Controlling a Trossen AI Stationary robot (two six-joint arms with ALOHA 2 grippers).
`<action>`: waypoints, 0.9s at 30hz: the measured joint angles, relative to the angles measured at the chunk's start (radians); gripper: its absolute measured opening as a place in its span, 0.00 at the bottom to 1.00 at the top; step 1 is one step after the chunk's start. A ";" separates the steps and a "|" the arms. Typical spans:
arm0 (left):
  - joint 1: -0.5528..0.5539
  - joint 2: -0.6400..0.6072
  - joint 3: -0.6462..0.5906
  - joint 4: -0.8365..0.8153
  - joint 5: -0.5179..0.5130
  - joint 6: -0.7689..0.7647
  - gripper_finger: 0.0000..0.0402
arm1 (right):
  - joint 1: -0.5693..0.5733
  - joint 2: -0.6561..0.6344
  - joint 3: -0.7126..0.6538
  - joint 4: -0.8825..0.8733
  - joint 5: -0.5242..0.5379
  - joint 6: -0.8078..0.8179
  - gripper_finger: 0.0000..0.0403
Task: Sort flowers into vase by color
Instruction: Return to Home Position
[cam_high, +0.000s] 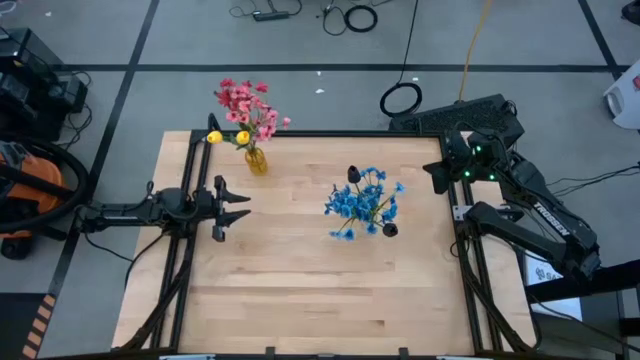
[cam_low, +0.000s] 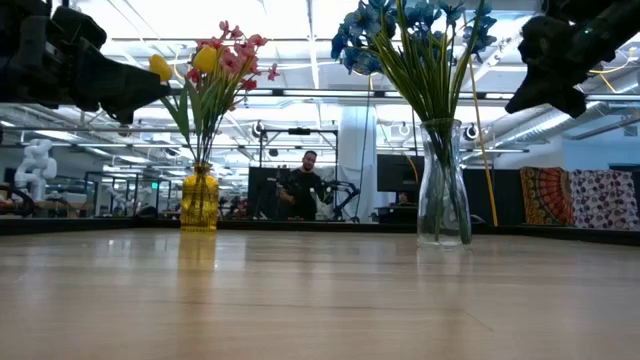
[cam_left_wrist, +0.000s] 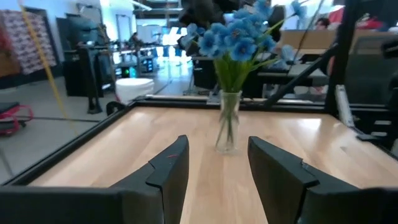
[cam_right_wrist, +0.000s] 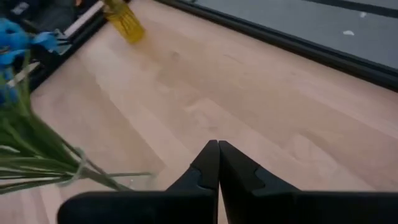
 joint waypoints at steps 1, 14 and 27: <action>0.000 0.000 0.000 -0.005 -0.013 -0.001 0.43 | 0.005 -0.007 0.000 0.000 -0.006 -0.003 0.00; 0.000 0.002 0.000 -0.013 -0.024 -0.002 0.43 | 0.179 -0.174 -0.219 0.435 -0.069 0.059 0.00; 0.000 0.002 -0.001 -0.004 -0.025 -0.002 0.43 | 0.503 -0.206 -0.469 0.770 0.010 -0.016 0.00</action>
